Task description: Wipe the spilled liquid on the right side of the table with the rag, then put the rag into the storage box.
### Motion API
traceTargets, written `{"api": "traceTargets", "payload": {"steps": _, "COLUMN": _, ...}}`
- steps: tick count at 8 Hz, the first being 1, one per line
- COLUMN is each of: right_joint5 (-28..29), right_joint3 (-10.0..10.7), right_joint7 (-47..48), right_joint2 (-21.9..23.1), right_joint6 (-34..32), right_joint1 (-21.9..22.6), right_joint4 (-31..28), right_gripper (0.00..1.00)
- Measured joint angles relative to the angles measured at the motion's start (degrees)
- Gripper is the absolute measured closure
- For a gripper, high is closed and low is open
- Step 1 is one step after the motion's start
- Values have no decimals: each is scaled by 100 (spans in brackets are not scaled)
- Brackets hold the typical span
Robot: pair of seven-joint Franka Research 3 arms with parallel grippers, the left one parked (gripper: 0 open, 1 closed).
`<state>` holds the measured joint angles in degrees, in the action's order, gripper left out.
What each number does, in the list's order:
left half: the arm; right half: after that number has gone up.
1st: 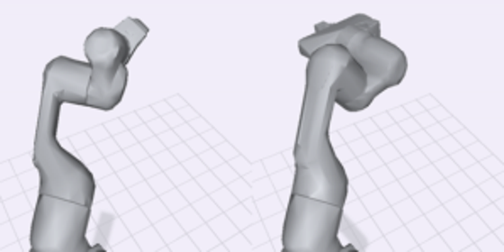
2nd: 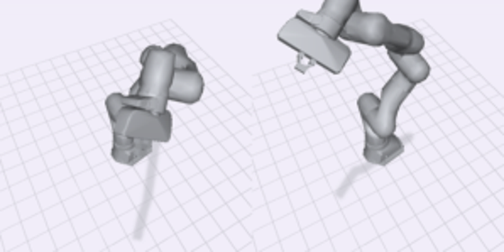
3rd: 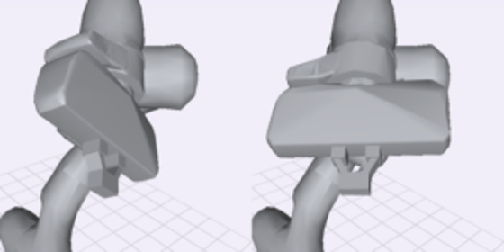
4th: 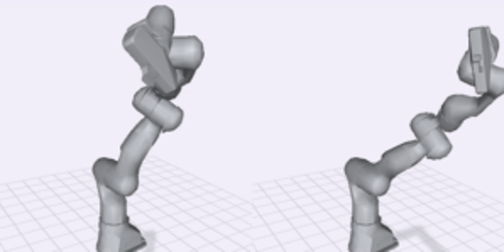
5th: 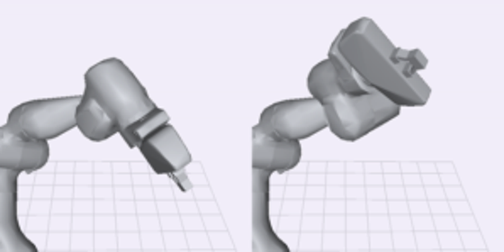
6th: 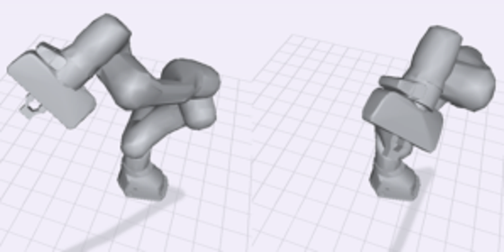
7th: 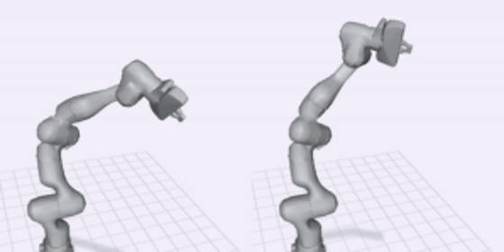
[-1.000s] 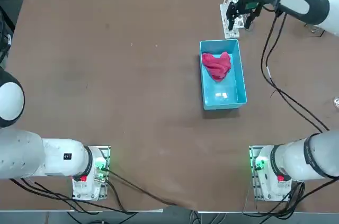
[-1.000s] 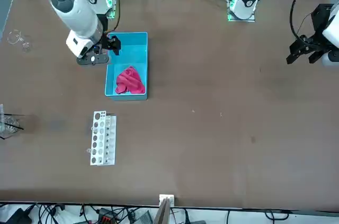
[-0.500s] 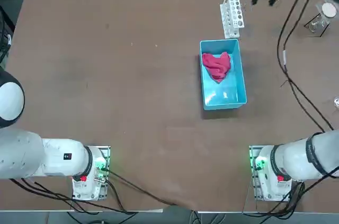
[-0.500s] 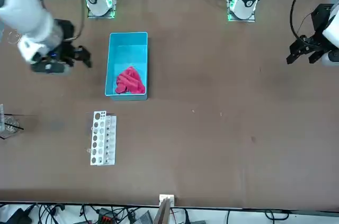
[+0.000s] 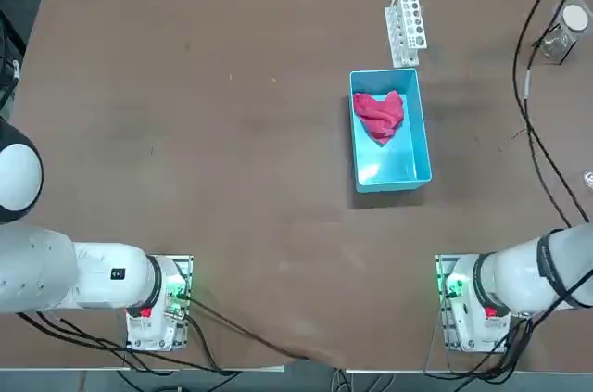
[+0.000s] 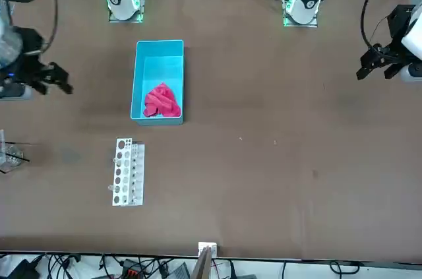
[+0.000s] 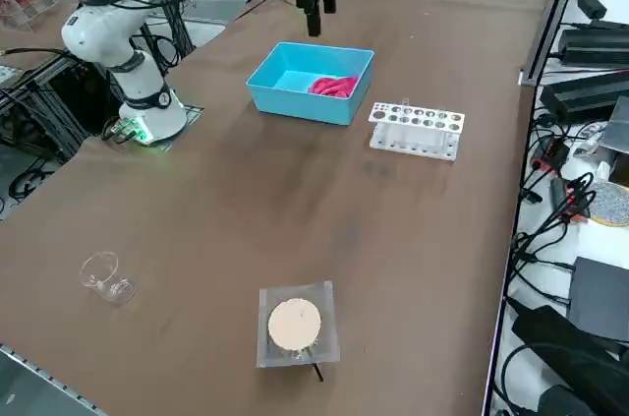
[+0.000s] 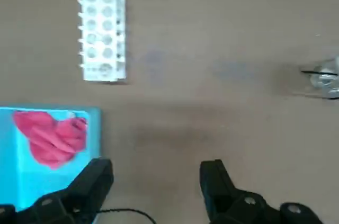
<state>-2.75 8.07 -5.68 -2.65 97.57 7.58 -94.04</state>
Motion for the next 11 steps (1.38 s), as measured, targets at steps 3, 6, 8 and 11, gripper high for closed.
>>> {"api": "traceTargets", "payload": {"steps": 3, "right_joint5": 257, "right_joint3": -40, "right_joint7": 57, "right_joint2": 72, "right_joint6": -392, "right_joint1": -295, "right_joint4": 62, "right_gripper": 0}}
{"api": "traceTargets", "payload": {"steps": 6, "right_joint5": 325, "right_joint3": -265, "right_joint7": 170, "right_joint2": 241, "right_joint6": -427, "right_joint1": -538, "right_joint4": -205, "right_gripper": 0}}
{"api": "traceTargets", "payload": {"steps": 8, "right_joint5": 325, "right_joint3": -389, "right_joint7": 323, "right_joint2": 389, "right_joint6": -424, "right_joint1": -538, "right_joint4": -335, "right_gripper": 0}}
{"api": "traceTargets", "payload": {"steps": 11, "right_joint5": 259, "right_joint3": -529, "right_joint7": 339, "right_joint2": 415, "right_joint6": -420, "right_joint1": -569, "right_joint4": -350, "right_gripper": 0}}
